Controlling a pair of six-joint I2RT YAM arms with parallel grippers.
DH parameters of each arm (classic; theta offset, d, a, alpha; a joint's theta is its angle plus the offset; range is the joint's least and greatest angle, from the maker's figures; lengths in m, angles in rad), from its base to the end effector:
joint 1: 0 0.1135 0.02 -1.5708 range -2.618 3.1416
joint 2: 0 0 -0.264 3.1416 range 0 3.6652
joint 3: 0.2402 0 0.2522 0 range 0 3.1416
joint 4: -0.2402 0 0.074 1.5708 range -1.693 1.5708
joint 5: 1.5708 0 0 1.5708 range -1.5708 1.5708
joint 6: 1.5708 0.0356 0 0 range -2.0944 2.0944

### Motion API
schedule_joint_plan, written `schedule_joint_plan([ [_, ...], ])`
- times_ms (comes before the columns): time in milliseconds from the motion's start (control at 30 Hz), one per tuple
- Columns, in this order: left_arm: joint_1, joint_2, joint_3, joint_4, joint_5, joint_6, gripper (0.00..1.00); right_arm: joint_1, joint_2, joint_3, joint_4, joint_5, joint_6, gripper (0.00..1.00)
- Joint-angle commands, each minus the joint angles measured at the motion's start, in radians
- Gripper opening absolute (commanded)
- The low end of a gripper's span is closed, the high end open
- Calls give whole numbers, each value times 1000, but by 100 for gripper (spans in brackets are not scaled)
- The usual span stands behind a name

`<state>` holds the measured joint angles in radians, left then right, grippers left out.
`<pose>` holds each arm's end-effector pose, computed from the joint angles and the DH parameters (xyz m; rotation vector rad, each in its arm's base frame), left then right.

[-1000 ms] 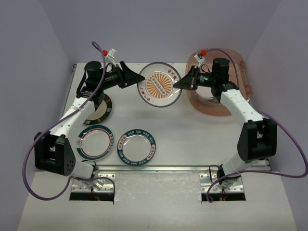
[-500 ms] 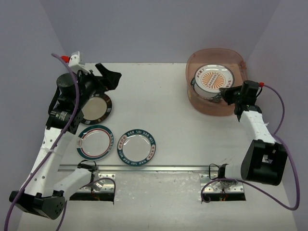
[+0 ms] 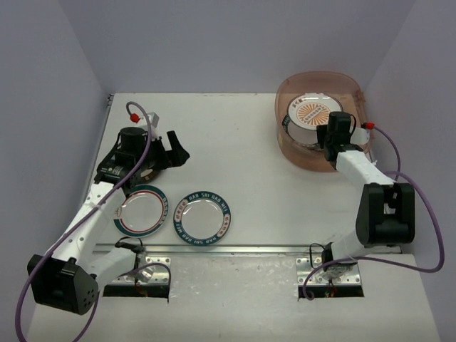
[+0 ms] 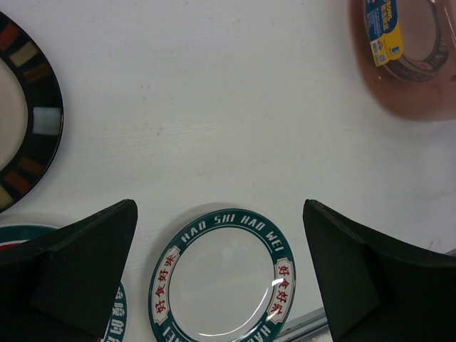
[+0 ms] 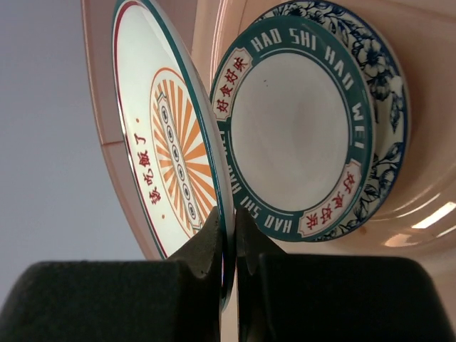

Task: Place the plates into the plastic bin on the countertop

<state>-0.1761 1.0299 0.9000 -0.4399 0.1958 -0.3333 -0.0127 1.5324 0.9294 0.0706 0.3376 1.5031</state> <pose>0.2217 -0.0465 0.3088 -0.0541 2.1706 -0.5049 0.3382 -0.0161 0.2332 1.5983 1.3900 0.5530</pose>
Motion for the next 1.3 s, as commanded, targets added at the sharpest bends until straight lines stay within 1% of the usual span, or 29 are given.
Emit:
schedule_joint_plan([
  [0, -3, -48, -4, 73, 31, 34, 100, 0, 65, 99, 48, 96, 14, 6],
  [67, -3, -45, -12, 75, 36, 37, 100, 2, 99, 155, -39, 93, -4, 14],
  [133, -3, -45, -15, 78, 42, 38, 100, 2, 105, 163, -49, 104, 6, 14],
  [167, -3, -46, -18, 80, 46, 40, 100, 2, 104, 150, -41, 107, 6, 17],
  [200, -3, -48, -21, 83, 48, 39, 100, 2, 105, 150, -39, 106, 1, 26],
  [233, -3, -48, -21, 84, 47, 41, 100, 2, 109, 158, -44, 101, -9, 47],
  [267, -3, -47, -22, 84, 48, 42, 100, 1, 112, 180, -65, 96, -23, 55],
  [400, -2, -45, -23, 81, 36, 39, 100, 0, 88, 198, -97, 52, -72, 93],
  [433, -2, -45, -22, 79, 28, 37, 100, 0, 77, 208, -102, 34, -92, 99],
  [600, -3, -33, -2, 51, -62, 2, 100, -1, 29, 302, -210, -72, -206, 99],
  [700, -3, -16, 19, 28, -127, -21, 100, -10, 20, 323, -249, -124, -239, 99],
  [767, -3, -6, 31, 8, -139, -27, 100, -36, 26, 340, -264, -228, -256, 99],
  [833, -3, -5, 33, 5, -139, -30, 100, -39, 25, 355, -266, -257, -298, 99],
  [967, -3, -11, 41, -9, -179, -46, 100, -35, 12, 382, -239, -447, -445, 99],
  [1000, -5, -10, 44, -11, -189, -48, 100, -35, 4, 374, -223, -482, -467, 99],
  [1067, -3, -10, 55, -17, -201, -57, 100, -30, -20, 349, -156, -606, -481, 99],
  [1100, -3, -9, 59, -21, -220, -70, 100, -20, -24, 345, -135, -693, -515, 99],
  [1133, -3, -8, 67, -28, -249, -84, 100, 14, -16, 375, -174, -767, -596, 99],
  [1167, -2, -6, 79, -42, -284, -101, 100, 58, -3, 434, -247, -804, -691, 99],
  [1200, -1, -4, 92, -67, -318, -127, 100, 117, 8, 500, -309, -813, -772, 99],
  [1233, 1, -1, 107, -82, -353, -141, 100, 184, 19, 523, -372, -818, -849, 99],
  [1267, 3, 2, 129, -95, -395, -152, 100, 216, 21, 523, -428, -814, -929, 99],
])
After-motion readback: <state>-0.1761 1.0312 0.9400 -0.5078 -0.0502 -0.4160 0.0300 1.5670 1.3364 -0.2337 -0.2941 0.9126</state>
